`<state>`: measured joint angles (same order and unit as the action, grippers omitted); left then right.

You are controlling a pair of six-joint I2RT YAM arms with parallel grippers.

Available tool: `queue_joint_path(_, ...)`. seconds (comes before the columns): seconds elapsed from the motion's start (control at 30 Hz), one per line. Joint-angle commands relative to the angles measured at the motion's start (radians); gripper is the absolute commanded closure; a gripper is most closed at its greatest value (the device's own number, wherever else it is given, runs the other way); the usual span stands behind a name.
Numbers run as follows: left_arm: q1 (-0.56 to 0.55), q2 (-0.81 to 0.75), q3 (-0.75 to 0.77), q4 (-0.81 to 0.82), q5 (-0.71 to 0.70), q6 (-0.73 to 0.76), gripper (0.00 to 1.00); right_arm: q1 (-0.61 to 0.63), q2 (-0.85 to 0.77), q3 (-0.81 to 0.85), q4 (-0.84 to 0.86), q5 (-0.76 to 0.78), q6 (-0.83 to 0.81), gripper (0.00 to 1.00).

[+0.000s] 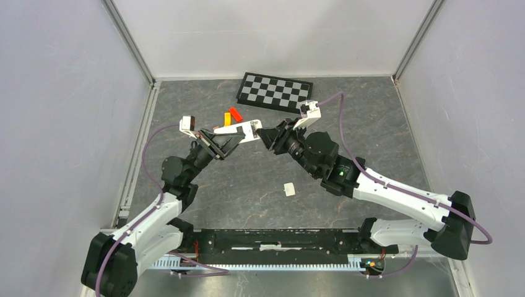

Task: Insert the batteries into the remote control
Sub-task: Load the battery into the remote control.

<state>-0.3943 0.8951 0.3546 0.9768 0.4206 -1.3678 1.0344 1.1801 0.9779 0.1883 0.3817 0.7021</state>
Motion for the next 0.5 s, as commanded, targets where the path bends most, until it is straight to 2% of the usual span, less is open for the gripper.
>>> queue_joint_path(0.0, 0.000, -0.002, 0.052, 0.071, -0.004, 0.034, 0.98, 0.006, -0.008, 0.025, -0.027, -0.009, -0.004, 0.65)
queue_joint_path(0.2, 0.000, -0.006, 0.041, 0.070, -0.008, 0.035, 0.98, 0.005, -0.048, 0.026, -0.059, 0.052, 0.027, 0.64)
queue_joint_path(0.37, 0.000, -0.010, 0.040, 0.066, -0.010, 0.039, 0.98, 0.004, -0.095, 0.010, -0.074, 0.059, 0.089, 0.55)
queue_joint_path(0.47, 0.000, -0.012, 0.038, 0.063, -0.009, 0.042, 0.98, 0.005, -0.125, -0.041, -0.022, 0.032, 0.146, 0.45)
